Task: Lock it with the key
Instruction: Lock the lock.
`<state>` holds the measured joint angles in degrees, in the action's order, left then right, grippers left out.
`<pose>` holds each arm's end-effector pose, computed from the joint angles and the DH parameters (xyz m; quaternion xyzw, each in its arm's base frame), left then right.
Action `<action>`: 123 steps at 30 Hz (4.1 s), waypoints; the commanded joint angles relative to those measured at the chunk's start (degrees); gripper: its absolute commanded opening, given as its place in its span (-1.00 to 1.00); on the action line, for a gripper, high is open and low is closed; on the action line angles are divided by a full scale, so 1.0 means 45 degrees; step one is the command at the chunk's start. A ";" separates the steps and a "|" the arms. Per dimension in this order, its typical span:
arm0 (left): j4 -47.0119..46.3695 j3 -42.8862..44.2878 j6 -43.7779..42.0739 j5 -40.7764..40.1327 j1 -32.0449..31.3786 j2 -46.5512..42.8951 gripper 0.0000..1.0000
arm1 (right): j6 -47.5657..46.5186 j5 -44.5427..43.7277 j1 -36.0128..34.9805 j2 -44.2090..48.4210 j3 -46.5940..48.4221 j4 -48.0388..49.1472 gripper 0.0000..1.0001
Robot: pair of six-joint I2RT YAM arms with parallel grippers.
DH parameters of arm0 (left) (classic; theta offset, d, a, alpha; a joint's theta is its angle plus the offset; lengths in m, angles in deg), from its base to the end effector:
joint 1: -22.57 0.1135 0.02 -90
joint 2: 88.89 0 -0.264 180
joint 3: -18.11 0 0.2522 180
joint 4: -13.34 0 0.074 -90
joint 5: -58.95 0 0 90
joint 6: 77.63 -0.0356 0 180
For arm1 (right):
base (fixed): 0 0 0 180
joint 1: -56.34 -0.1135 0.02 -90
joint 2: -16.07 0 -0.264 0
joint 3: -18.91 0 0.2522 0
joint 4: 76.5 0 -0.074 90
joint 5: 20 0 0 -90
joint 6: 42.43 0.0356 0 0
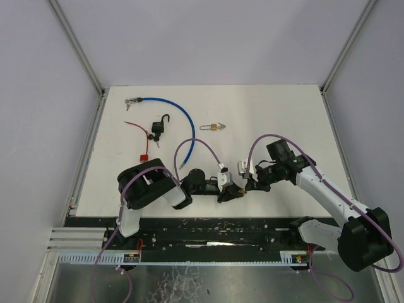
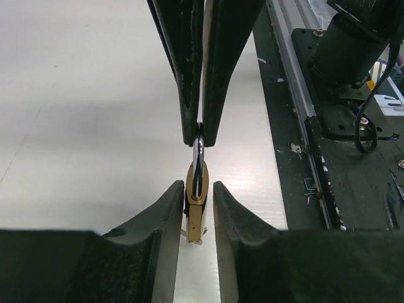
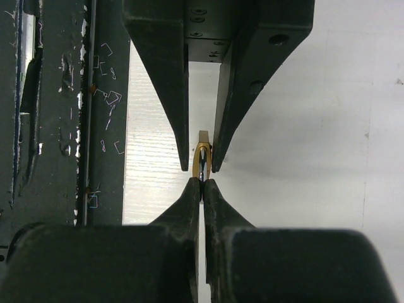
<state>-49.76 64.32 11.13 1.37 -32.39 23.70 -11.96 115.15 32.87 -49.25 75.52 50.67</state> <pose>0.1717 -0.2782 0.1202 0.4979 0.5256 -0.4789 0.4965 0.1792 0.1053 0.2281 -0.6638 0.6078 0.2836 0.3310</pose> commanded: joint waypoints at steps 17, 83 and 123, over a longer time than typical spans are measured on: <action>-0.1587 0.0240 0.0398 0.0285 0.0121 0.0726 -0.93 | 0.0152 0.0378 0.0059 -0.0289 0.0016 0.0690 -1.00; -0.3350 -0.0931 0.1193 -0.2513 0.0242 0.1084 -0.06 | 0.2007 -0.0758 0.0097 -0.2591 0.1252 0.0260 -1.00; 0.1325 -0.3010 0.5488 -0.2798 0.1046 -0.7416 0.10 | 0.2276 0.3815 0.2834 -0.0339 0.3954 -0.2686 -1.00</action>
<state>-41.71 50.68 36.93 -10.50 -26.59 -11.70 -1.51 127.91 45.27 -51.59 93.20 37.73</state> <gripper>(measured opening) 0.549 0.021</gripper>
